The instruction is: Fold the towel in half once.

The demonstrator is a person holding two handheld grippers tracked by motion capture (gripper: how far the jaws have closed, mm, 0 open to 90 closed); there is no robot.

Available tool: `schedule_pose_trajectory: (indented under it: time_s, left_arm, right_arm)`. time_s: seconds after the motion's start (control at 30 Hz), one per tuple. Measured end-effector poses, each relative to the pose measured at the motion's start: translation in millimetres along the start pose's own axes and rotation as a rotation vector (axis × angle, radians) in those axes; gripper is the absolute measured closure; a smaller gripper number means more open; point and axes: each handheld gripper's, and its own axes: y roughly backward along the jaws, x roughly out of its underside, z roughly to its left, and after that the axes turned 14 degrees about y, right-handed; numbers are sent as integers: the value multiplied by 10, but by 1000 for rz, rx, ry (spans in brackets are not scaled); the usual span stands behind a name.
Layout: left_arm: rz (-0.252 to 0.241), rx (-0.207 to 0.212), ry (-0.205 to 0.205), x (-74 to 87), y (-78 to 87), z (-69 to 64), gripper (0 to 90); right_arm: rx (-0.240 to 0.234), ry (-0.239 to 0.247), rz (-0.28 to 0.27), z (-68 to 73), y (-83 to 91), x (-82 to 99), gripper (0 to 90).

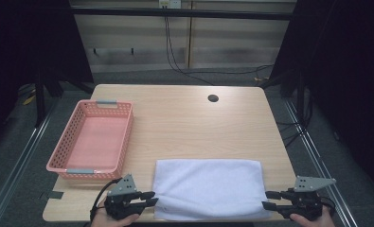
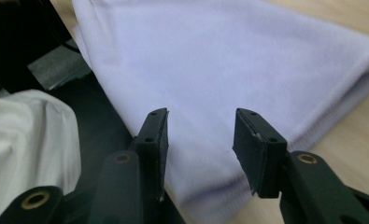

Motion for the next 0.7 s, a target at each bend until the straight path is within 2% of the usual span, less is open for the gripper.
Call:
schedule_pose_trajectory:
  time_s: [0.07,0.17,0.23,0.27,0.33,0.37,0.43,0.47,0.5,0.53,0.57,0.6,0.63,0.67,0.7]
  left_arm:
    - [-14,-16,6,-80,-33,26,705]
    - [-24,-10,9,-174,-116,46,675]
    - [-34,20,21,-290,-265,91,656]
    - [-30,14,25,-313,-304,100,652]
    - [-39,16,37,-322,-331,107,619]
    - [-51,36,52,-327,-345,126,619]
    - [6,-33,18,-311,-417,135,632]
    - [47,-53,14,-292,-468,155,631]
    - [78,-61,13,-276,-511,181,621]
    - [107,-116,1,-246,-595,234,619]
    - [107,-116,1,-246,-595,234,619]
    - [126,-99,21,-271,-643,300,619]
    - [126,-99,21,-271,-643,300,625]
    - [122,-108,24,-315,-683,327,631]
    - [116,-111,12,-328,-716,336,633]
  right_arm:
    - [19,-1,-11,-7,-27,-65,548]
    - [33,18,-18,-25,-89,-132,557]
    - [26,13,9,-70,-255,-197,573]
    - [21,13,27,-75,-320,-213,573]
    - [8,14,67,-74,-450,-235,574]
    - [8,14,67,-74,-450,-235,574]
    - [13,18,129,-61,-572,-225,566]
    - [26,6,162,-52,-606,-210,562]
    - [44,14,187,-49,-637,-188,564]
    - [48,-7,183,-72,-650,-169,588]
    - [60,-8,184,-96,-647,-169,603]
    - [71,-12,186,-123,-647,-166,614]
    - [71,-12,186,-123,-647,-166,614]
    - [67,-14,180,-187,-654,-166,642]
    - [91,-15,185,-216,-656,-172,636]
